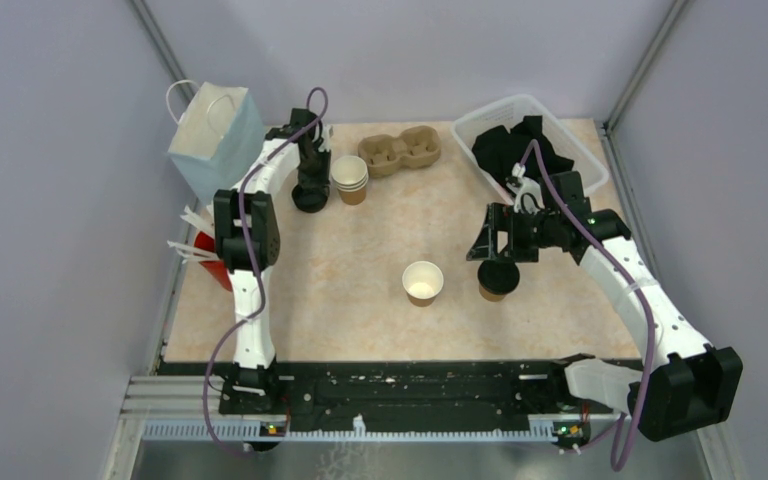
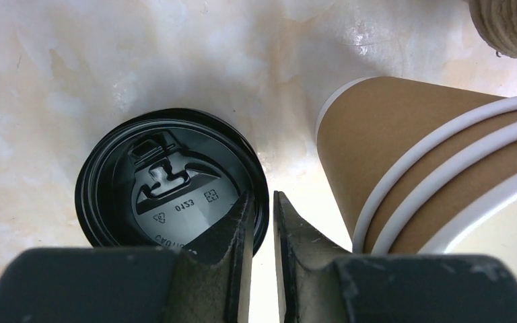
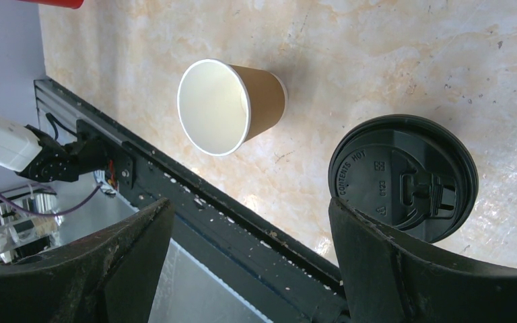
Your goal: Pack the takeout coffee
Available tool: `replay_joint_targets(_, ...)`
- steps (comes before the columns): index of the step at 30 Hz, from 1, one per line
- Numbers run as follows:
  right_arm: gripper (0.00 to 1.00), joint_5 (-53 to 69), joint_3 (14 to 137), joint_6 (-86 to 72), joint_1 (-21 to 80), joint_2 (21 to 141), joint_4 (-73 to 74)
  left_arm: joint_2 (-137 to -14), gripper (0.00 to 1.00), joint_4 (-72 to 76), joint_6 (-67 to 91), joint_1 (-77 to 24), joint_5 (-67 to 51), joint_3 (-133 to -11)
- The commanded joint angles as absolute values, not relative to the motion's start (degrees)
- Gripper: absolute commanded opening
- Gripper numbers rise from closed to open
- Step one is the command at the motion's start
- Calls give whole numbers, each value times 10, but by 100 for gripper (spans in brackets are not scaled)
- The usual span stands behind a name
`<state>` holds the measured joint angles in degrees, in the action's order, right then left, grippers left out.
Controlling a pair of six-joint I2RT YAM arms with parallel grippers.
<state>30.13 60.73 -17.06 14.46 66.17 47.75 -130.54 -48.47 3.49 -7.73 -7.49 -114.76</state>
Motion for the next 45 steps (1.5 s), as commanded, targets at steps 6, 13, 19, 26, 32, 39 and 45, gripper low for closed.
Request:
replay_joint_targets(6, 85, 311, 609, -167, 142, 662, 462, -1305, 15, -489, 36, -75, -78, -1178)
replay_joint_targets(13, 85, 312, 609, -167, 142, 661, 462, -1302, 17, -489, 41, -75, -84, -1178)
replay_joint_targets(19, 85, 313, 609, -166, 142, 661, 462, -1300, 10, -493, 40, -75, -85, -1179)
replay_joint_targets(26, 85, 313, 613, -165, 142, 662, 464, -1276, 3, -496, 39, -75, -69, -1185)
replay_joint_targets(32, 85, 310, 624, -162, 142, 661, 469, -1242, 0, -503, 45, -79, -28, -1194)
replay_joint_targets(39, 85, 298, 640, -169, 143, 655, 486, -1163, 0, -507, 99, -86, 8, -1191)
replay_joint_targets(45, 88, 288, 661, -181, 166, 644, 486, -1001, 0, -507, 242, -88, -59, -1138)
